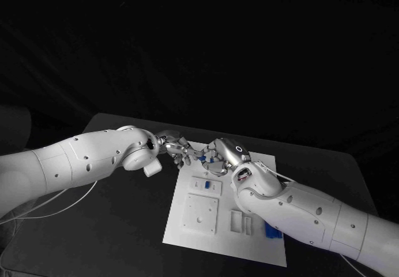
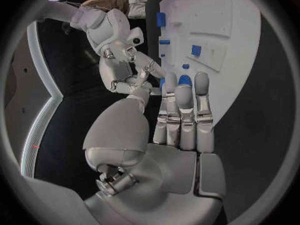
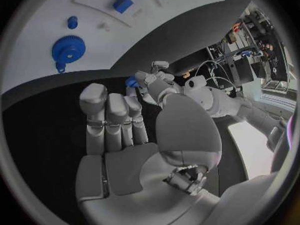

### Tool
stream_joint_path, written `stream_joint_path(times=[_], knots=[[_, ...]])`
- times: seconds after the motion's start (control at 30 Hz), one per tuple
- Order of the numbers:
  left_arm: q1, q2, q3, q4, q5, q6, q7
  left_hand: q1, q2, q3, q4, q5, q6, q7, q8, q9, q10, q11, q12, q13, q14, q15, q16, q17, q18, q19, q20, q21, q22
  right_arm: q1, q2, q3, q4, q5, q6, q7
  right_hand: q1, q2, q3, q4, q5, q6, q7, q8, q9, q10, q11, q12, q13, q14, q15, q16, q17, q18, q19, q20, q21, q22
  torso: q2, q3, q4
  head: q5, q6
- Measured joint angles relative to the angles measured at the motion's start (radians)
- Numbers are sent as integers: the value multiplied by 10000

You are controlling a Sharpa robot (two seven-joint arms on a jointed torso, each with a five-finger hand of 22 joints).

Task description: Assemble the parts on the task board

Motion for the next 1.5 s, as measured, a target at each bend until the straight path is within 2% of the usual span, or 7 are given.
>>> stream_joint_path(times=[0.43,1.03,1.5], knots=[[0,41,0,-21,-254,-333,-183,-28,-50,10,10,0,-89,-12,-1,104,-75,6,-1,-38,1,2,0,-8,0,0,0,0,-1,0,-13,0,68,4,0,4,0,0,-1,-1,0,-9,7,42,-3,-1,1,0,-1,0,0,0,-2,-1,0,1,0,0,1,6,-4,10,-15],[0,49,1,-15,-420,-343,-309,15,-86,10,10,-59,-88,-11,-1,239,-133,18,-1,-76,-32,38,39,-19,-1,1,1,-1,-2,-1,-22,0,74,12,8,16,-65,17,-13,-13,0,-20,15,40,-8,-1,1,0,10,-1,1,0,-3,-2,-1,2,0,0,1,-4,-1,-15,-32],[-2,113,1,93,-492,-208,-310,85,-16,21,-1,-11,-175,79,-1,-129,-198,61,-567,-478,-55,60,39,-52,0,-35,37,-1,5,-1,13,0,60,21,17,35,-23,59,-14,-15,-1,-11,-28,2,-6,-2,1,0,9,-1,1,0,4,0,-1,3,0,0,1,-6,-1,-12,-34]])
